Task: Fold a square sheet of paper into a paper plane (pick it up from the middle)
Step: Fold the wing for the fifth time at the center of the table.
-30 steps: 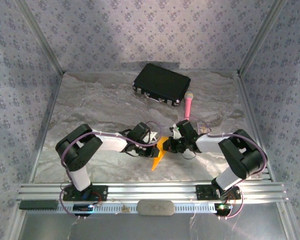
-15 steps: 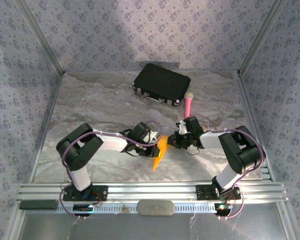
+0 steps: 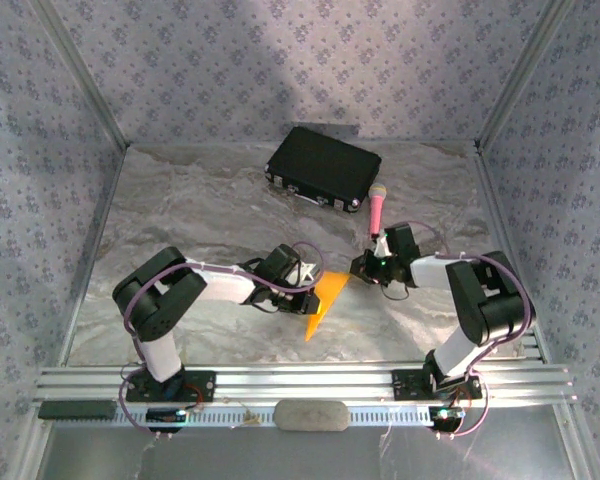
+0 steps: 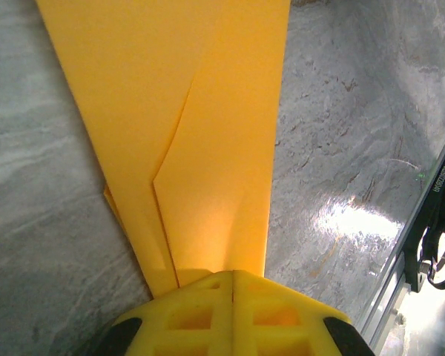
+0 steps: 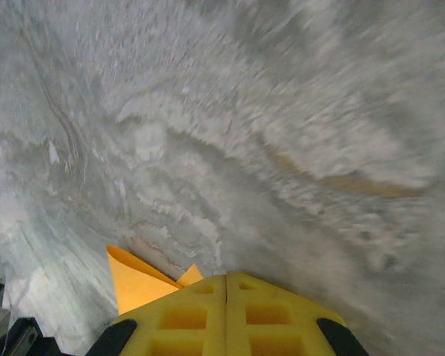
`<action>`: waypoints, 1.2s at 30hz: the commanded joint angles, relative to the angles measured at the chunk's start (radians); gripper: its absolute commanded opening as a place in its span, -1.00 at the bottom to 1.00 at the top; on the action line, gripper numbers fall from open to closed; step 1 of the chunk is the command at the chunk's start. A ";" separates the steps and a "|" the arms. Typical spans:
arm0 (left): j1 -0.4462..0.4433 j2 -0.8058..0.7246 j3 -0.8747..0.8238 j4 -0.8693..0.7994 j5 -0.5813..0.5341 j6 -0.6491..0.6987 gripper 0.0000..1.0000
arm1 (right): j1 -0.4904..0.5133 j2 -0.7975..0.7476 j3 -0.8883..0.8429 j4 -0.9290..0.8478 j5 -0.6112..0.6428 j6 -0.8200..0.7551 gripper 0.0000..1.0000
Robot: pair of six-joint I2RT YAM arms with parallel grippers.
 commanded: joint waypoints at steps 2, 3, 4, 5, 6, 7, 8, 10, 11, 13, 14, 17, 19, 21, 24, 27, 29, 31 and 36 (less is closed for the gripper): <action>-0.009 0.075 -0.059 -0.125 -0.050 0.005 -1.00 | -0.009 -0.117 0.016 -0.080 0.053 -0.022 -0.86; -0.010 0.074 -0.059 -0.124 -0.051 0.005 -1.00 | -0.007 -0.147 0.012 -0.090 0.053 -0.021 -0.86; -0.009 0.073 -0.059 -0.121 -0.051 0.003 -1.00 | -0.001 -0.174 0.005 -0.096 0.052 -0.020 -0.85; -0.009 0.074 -0.059 -0.119 -0.052 0.001 -1.00 | 0.004 -0.192 0.001 -0.097 0.043 -0.019 -0.85; -0.010 0.072 -0.060 -0.118 -0.052 0.000 -1.00 | 0.016 -0.208 -0.004 -0.096 0.027 -0.017 -0.84; -0.009 0.072 -0.059 -0.114 -0.053 -0.002 -1.00 | 0.033 -0.213 -0.010 -0.093 0.012 -0.008 -0.84; -0.009 0.072 -0.059 -0.110 -0.053 -0.004 -1.00 | 0.053 -0.214 -0.012 -0.088 0.003 0.000 -0.84; -0.009 0.073 -0.057 -0.107 -0.052 -0.009 -1.00 | 0.115 -0.210 -0.023 -0.071 -0.003 0.017 -0.84; -0.009 0.072 -0.056 -0.107 -0.052 -0.009 -1.00 | 0.138 -0.208 -0.032 -0.065 0.003 0.026 -0.85; -0.010 0.069 -0.056 -0.104 -0.054 -0.012 -1.00 | 0.192 -0.199 -0.050 -0.045 0.017 0.051 -0.85; -0.009 0.068 -0.056 -0.102 -0.056 -0.013 -1.00 | 0.213 -0.193 -0.061 -0.025 0.018 0.062 -0.85; -0.010 0.065 -0.056 -0.098 -0.057 -0.017 -1.00 | 0.275 -0.152 -0.084 0.036 0.006 0.104 -0.88; -0.009 0.062 -0.058 -0.096 -0.059 -0.020 -1.00 | 0.309 -0.120 -0.093 0.045 0.017 0.127 -0.89; -0.009 0.061 -0.058 -0.096 -0.062 -0.018 -1.00 | 0.343 -0.099 -0.112 0.102 0.010 0.151 -0.89; -0.009 0.060 -0.058 -0.098 -0.062 -0.021 -1.00 | 0.372 -0.076 -0.121 0.111 0.015 0.168 -0.90; -0.009 0.061 -0.059 -0.095 -0.065 -0.024 -1.00 | 0.375 -0.066 -0.140 0.094 0.050 0.172 -0.91; -0.009 0.064 -0.055 -0.094 -0.063 -0.024 -1.00 | 0.365 -0.043 -0.143 0.069 0.060 0.166 -0.93; -0.009 0.066 -0.053 -0.096 -0.062 -0.022 -1.00 | 0.358 -0.033 -0.154 0.082 0.058 0.170 -0.94; -0.009 0.062 -0.058 -0.102 -0.068 -0.026 -1.00 | 0.354 -0.113 -0.161 0.085 0.047 0.178 -0.94</action>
